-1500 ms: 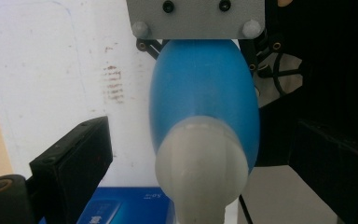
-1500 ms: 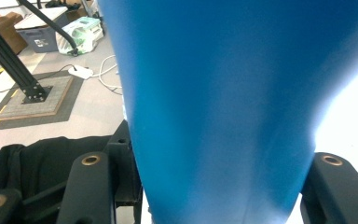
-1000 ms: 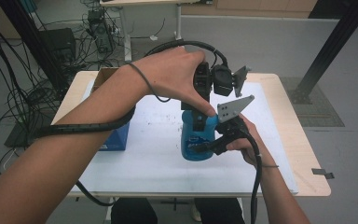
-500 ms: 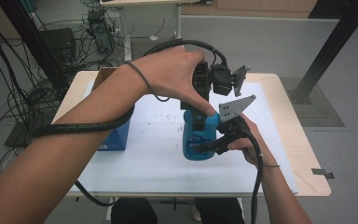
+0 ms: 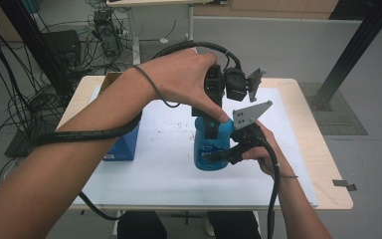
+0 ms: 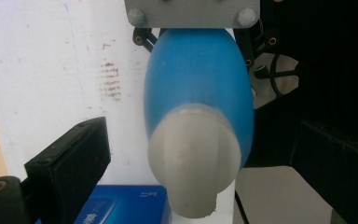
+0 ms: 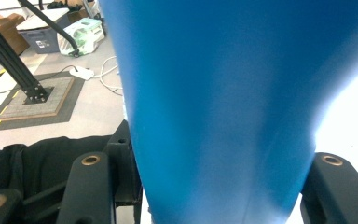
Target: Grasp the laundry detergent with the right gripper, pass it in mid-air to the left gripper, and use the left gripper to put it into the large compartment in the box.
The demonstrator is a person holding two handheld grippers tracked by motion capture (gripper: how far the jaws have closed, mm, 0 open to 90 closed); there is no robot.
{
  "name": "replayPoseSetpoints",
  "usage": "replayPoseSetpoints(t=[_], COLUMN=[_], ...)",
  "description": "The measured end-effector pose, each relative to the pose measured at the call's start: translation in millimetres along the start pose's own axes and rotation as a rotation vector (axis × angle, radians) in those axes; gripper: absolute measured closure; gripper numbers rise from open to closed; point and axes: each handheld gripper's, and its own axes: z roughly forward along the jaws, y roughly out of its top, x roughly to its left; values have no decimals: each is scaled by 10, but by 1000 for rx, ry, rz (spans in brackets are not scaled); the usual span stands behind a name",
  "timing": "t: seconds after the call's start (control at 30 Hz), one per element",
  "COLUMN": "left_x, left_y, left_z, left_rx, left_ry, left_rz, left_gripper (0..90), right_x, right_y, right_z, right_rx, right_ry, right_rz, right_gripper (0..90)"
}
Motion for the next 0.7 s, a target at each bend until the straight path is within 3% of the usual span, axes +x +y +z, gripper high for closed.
replayPoseSetpoints(t=[0.7], left_x=[-21], left_y=[8], left_z=[6], left_rx=[-2], left_ry=[0], left_rz=[-3], left_gripper=[54], right_x=[23], right_y=[-17], right_z=[-9], right_rx=[-10], right_ry=[-2], right_rz=[-2], right_gripper=[420])
